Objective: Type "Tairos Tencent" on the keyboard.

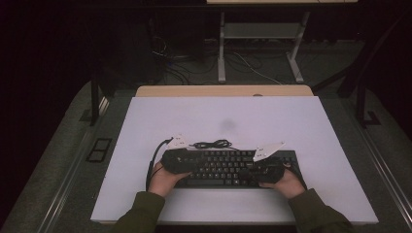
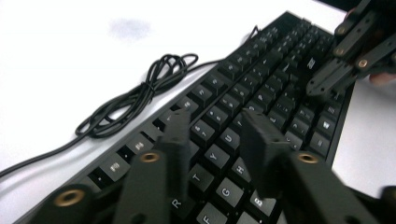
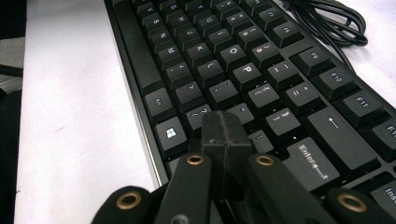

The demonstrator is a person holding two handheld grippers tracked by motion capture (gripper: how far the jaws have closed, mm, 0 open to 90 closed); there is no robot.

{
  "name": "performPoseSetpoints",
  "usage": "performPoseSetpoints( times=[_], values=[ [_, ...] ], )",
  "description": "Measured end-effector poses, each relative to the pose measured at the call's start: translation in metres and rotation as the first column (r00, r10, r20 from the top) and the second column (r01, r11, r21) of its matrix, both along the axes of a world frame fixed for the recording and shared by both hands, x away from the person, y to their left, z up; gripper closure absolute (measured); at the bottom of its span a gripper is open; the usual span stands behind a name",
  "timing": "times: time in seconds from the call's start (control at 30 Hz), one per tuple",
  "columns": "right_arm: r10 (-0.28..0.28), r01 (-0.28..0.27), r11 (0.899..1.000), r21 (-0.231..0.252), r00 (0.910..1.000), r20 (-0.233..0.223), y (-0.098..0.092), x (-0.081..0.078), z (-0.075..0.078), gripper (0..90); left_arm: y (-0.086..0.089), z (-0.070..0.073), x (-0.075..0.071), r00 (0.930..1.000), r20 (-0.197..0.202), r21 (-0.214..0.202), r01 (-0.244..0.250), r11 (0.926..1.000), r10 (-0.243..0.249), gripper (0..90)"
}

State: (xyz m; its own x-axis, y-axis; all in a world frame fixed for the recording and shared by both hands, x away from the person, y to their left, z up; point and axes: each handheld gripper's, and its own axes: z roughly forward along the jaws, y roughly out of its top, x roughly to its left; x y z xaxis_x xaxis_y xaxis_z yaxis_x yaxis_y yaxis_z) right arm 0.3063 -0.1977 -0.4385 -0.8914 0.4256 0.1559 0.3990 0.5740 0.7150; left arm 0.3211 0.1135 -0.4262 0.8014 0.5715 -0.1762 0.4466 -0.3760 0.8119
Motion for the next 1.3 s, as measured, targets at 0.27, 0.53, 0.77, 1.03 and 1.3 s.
performPoseSetpoints(
  times=[0.27, 0.53, 0.77, 1.03, 1.3],
  values=[
    [0.000, 0.000, 1.000, 0.001, 1.0000, 0.000, -0.0001, -0.0001, -0.0001, 89.5, -0.0007, -0.0013, 0.0004, 0.9997, -0.023, 0.024, 0.005, 0.9997, -0.005, 84.6],
    [-0.001, 0.001, 1.000, 0.001, 1.0000, 0.000, -0.0001, -0.0001, -0.0001, 89.5, -0.0017, -0.0047, 0.0018, 0.9988, -0.049, 0.056, -0.004, 0.9984, 0.007, 89.2],
    [-0.002, 0.002, 1.000, 0.002, 1.0000, -0.001, -0.0002, -0.0001, -0.0002, 89.5, -0.0026, -0.0075, 0.0032, 0.9985, -0.054, 0.094, -0.003, 0.9956, 0.008, 89.2],
    [-0.002, 0.002, 1.000, 0.003, 1.0000, -0.002, -0.0003, -0.0001, -0.0002, 89.5, -0.0033, -0.0081, 0.0035, 0.9983, -0.057, 0.107, -0.003, 0.9943, 0.009, 89.2],
    [-0.003, 0.003, 1.000, 0.002, 1.0000, 0.000, -0.0001, -0.0002, -0.0002, 89.5, -0.0044, -0.0089, 0.0035, 0.9983, -0.058, 0.131, -0.004, 0.9913, 0.012, 89.3]
  ],
)
